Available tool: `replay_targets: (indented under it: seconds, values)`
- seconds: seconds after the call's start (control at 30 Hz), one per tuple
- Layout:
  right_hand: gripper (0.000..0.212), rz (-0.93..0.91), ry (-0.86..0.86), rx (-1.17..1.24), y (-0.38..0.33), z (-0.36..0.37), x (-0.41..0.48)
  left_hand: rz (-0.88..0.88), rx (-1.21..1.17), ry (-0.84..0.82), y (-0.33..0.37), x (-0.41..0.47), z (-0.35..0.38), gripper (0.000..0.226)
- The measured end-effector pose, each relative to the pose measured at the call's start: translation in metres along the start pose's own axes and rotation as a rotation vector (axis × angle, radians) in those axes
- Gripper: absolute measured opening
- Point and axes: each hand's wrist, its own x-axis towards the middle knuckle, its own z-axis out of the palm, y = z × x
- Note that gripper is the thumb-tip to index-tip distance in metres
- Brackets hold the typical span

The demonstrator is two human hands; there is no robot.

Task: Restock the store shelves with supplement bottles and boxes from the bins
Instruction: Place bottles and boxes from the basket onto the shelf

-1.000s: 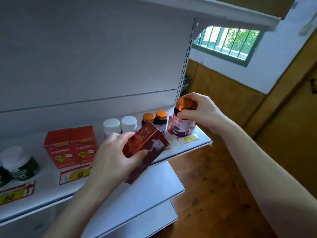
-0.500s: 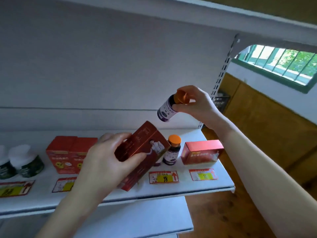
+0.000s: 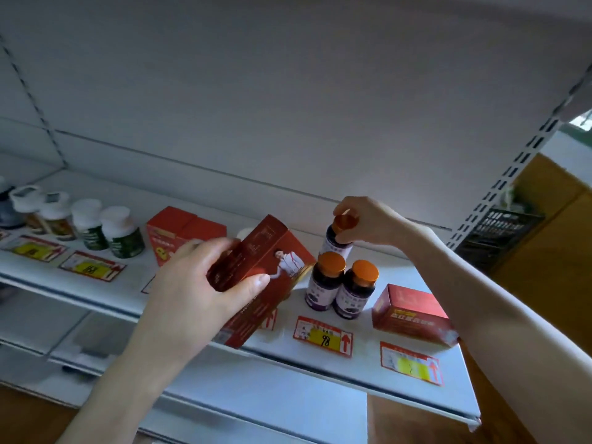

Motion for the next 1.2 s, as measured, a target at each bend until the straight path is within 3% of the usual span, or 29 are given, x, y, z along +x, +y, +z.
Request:
replay_targets:
  seconds: [0.2, 0.4, 0.7, 0.87, 0.93, 1.03, 1.13, 1.2]
  values:
    - [0.049, 0.001, -0.086, -0.019, 0.000, 0.009, 0.001, -0.017, 0.017, -0.004, -0.004, 0.000, -0.006, 0.041]
    - [0.050, -0.008, -0.126, -0.071, 0.001, 0.014, -0.003, -0.018, 0.012, -0.030, -0.005, 0.001, -0.009, 0.059]
    - [0.051, -0.031, -0.140, 0.001, 0.012, 0.021, -0.006, 0.004, 0.013, -0.057, -0.012, -0.002, -0.009, 0.044]
    - [0.056, 0.031, -0.128, 0.133, 0.013, 0.010, -0.014, 0.035, -0.004, -0.058, -0.011, 0.001, -0.010, 0.041]
    - [0.049, 0.016, 0.025, 0.162, 0.007, 0.001, -0.021, 0.041, -0.048, -0.074, -0.009, 0.006, -0.013, 0.037]
    - [0.030, -0.052, 0.243, 0.413, -0.016, -0.010, -0.039, 0.051, -0.147, -0.121, -0.002, 0.020, -0.017, 0.031]
    - [0.018, -0.107, 0.189, 0.686, -0.045, -0.015, -0.064, 0.029, -0.235, -0.136, 0.008, 0.035, -0.017, 0.029]
    - [0.031, -0.167, 0.113, 0.756, -0.058, -0.016, -0.079, 0.019, -0.279, -0.163, 0.011, 0.043, -0.015, 0.033]
